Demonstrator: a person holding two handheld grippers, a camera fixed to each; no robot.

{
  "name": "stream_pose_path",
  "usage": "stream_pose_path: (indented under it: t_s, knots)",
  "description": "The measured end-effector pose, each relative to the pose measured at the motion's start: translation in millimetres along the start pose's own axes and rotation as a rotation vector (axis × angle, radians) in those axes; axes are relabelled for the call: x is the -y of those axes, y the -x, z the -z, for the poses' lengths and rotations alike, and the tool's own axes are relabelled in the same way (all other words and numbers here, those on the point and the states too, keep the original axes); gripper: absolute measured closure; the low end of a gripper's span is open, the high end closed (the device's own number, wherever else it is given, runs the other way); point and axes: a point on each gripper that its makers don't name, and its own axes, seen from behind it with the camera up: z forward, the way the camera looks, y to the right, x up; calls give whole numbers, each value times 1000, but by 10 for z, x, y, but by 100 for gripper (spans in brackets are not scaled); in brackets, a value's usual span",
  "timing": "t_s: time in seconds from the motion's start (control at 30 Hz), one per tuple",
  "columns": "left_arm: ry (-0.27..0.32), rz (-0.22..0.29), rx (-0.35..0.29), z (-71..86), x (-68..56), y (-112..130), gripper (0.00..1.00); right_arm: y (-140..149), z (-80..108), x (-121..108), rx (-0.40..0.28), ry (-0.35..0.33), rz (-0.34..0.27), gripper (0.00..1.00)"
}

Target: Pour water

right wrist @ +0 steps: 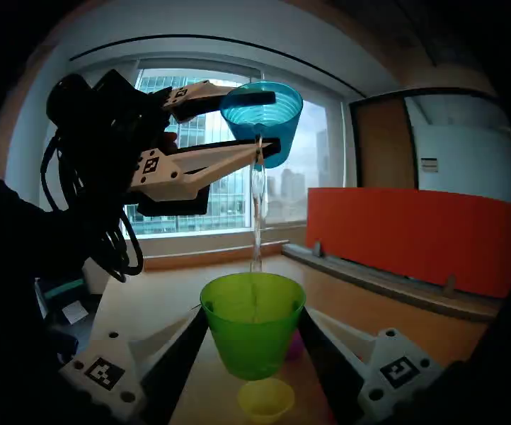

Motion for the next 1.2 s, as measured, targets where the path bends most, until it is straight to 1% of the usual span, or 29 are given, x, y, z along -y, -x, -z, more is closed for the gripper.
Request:
stream_pose_path:
  t_s: [0.37, 0.97, 1.2]
  knots:
    - [-8, -43, 5, 28, 3, 1, 15, -12, -2, -5, -1, 2, 5, 11]
    - [-12, -112, -1, 61, 22, -72, 15, -9, -3, 6, -3, 3, 11, 11]
    - [-15, -134, 1, 67, 44, -81, 15, -24, -1, 9, -4, 4, 14, 11]
